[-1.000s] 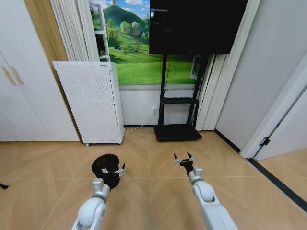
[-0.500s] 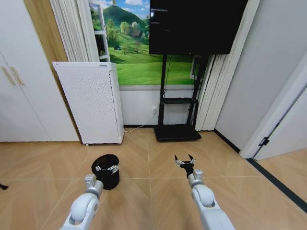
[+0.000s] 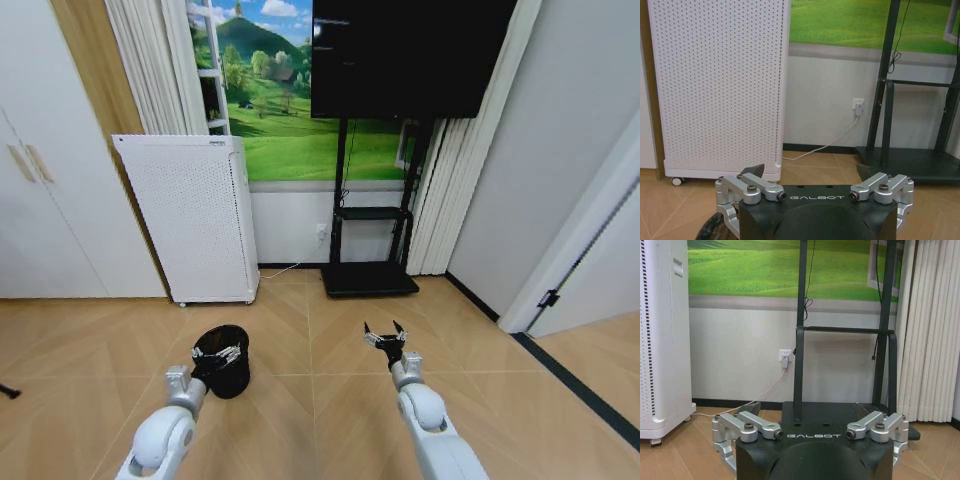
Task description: Pick up the trash bin and place the garbage on the floor into it.
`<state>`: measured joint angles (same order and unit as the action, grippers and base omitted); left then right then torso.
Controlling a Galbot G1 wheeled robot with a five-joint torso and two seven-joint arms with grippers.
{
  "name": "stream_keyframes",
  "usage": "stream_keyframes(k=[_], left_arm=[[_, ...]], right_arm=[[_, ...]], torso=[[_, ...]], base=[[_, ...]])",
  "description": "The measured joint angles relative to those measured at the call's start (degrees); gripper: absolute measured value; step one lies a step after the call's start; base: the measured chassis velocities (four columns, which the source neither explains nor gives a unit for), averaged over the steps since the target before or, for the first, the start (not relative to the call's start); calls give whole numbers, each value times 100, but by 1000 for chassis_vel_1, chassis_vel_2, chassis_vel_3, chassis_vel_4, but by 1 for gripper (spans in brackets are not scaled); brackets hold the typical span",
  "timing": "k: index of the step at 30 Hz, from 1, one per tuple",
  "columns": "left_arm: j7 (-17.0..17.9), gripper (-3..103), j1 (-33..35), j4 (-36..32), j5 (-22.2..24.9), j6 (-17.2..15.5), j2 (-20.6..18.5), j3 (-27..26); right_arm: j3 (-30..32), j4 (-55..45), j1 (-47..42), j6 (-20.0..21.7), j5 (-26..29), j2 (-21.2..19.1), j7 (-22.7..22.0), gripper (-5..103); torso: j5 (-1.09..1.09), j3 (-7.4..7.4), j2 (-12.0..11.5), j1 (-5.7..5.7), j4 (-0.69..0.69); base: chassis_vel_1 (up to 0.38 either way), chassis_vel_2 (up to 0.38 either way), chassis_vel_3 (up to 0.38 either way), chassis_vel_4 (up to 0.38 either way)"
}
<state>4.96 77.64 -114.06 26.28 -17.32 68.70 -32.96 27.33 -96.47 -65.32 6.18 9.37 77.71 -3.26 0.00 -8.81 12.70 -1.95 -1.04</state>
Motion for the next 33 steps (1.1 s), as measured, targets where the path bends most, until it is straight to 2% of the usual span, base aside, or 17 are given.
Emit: stream_keyframes(k=[4,5,6,11,14,16,18,19,22,24,33], left_arm=[[181,100,-32,54,-155,76,9,-120],[273,100,-49,62,-182,77,17,-133],[512,100,-94,83,-258,68,27,-175],[614,100,-178,172,-422,60,18,-260],[407,100,-246,257,-564,99,-31,-273],[57,100,-381,399,-802,292,-80,-272],[-22,100,-415,444,-864,359,-89,-272],[-209,100,-509,553,-1034,530,-120,-274],[-338,100,-558,615,-1134,631,-146,-286],[-614,100,-634,718,-1241,815,-241,-338],[-814,100,-625,738,-1009,853,-345,-391]], right_arm=[[-40,16,-14,-1,-8,23,-35,100],[-45,24,-14,-2,-9,25,-39,100],[-50,51,-10,-9,-30,28,-40,100],[-49,80,11,-40,-60,42,-40,100],[-37,104,18,-67,-58,39,-41,100],[-11,131,20,-96,-56,21,-41,100],[-4,136,20,-101,-55,17,-41,100],[11,151,22,-111,-54,11,-41,100],[18,165,23,-120,-53,9,-41,100],[37,209,26,-156,-52,6,-36,100],[45,245,51,-205,-56,-19,7,100]], torso=[[0,-77,114,-38,0],[0,-92,134,-42,0],[0,-130,182,-52,0],[0,-193,276,-83,0],[0,-243,346,-103,0],[0,-296,422,-126,0],[0,-306,438,-131,0],[0,-331,481,-150,0],[0,-349,509,-160,-1],[0,-408,592,-185,-1],[0,-542,787,-246,0]], base=[[0,0,0,0],[0,0,0,0],[0,0,0,0],[0,0,0,0],[0,0,0,0],[0,0,0,0],[0,0,0,0],[0,0,0,0],[0,0,0,0],[0,0,0,0],[0,0,0,0]])
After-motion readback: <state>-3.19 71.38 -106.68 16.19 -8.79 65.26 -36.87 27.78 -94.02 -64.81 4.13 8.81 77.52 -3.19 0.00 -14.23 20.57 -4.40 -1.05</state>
